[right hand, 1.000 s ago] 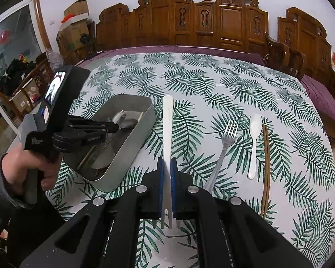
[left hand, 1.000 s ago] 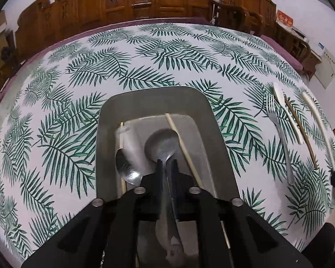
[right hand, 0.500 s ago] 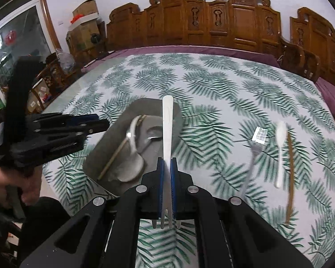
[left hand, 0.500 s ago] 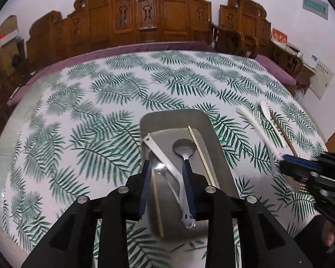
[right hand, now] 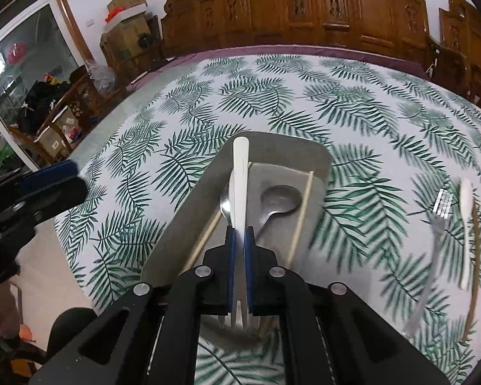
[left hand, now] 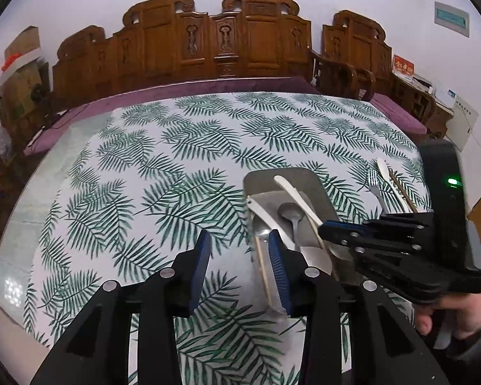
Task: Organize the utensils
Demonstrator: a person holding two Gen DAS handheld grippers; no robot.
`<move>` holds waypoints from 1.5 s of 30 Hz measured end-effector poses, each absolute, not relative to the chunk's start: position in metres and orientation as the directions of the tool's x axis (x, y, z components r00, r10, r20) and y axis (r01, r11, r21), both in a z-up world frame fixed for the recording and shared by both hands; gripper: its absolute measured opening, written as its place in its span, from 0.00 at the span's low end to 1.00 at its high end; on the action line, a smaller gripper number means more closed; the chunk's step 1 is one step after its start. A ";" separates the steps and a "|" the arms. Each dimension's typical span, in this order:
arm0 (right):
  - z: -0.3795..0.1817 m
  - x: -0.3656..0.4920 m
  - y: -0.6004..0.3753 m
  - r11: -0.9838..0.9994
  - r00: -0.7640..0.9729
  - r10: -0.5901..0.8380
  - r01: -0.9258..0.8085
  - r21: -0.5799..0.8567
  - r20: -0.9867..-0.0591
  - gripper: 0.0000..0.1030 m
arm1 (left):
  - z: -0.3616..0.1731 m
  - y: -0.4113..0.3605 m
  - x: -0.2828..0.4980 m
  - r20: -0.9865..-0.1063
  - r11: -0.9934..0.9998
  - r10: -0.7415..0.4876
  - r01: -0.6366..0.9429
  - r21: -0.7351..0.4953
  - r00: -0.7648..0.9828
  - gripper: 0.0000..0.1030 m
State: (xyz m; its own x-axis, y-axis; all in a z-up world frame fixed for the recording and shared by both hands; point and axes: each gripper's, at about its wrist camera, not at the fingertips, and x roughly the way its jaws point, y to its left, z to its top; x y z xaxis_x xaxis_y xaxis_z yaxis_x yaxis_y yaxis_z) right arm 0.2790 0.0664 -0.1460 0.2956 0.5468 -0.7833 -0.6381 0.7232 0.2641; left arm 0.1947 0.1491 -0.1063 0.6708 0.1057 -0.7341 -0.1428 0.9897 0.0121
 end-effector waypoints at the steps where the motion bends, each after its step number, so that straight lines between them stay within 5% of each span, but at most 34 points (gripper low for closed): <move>1: -0.149 0.281 0.070 0.726 0.290 0.544 -0.633 0.268 -0.788 0.07 | -0.106 0.151 0.193 -0.734 0.989 0.106 -0.145 0.011 0.671 0.34; 23: -0.158 0.293 0.070 0.737 0.261 0.562 -0.590 0.331 -0.785 0.09 | -0.113 0.143 0.192 -0.744 0.991 0.094 -0.134 0.006 0.661 0.35; 30: -0.134 0.297 0.014 0.750 0.342 0.568 -0.590 0.299 -0.748 0.09 | -0.111 0.117 0.201 -0.735 0.996 0.047 -0.086 -0.015 0.677 0.47; 36: -0.128 0.311 -0.053 0.802 0.444 0.500 -0.561 0.204 -0.743 0.09 | -0.115 0.083 0.214 -0.723 0.999 -0.014 -0.027 -0.045 0.691 0.79; 43: -0.142 0.341 -0.119 0.859 0.514 0.415 -0.493 0.138 -0.750 0.09 | -0.123 0.041 0.239 -0.721 0.999 -0.051 0.029 -0.043 0.691 0.81; 45: -0.151 0.351 -0.131 0.869 0.520 0.399 -0.478 0.129 -0.756 0.18 | -0.126 0.032 0.247 -0.723 0.998 -0.059 0.042 -0.042 0.688 0.81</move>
State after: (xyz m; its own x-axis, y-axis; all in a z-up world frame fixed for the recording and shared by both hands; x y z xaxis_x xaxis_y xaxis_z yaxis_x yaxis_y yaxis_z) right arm 0.3512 -0.1312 -0.1507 0.5198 0.3986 -0.7556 -0.4781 0.8687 0.1294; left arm 0.2471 0.0321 -0.1257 0.6881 -0.0595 -0.7232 0.0422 0.9982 -0.0419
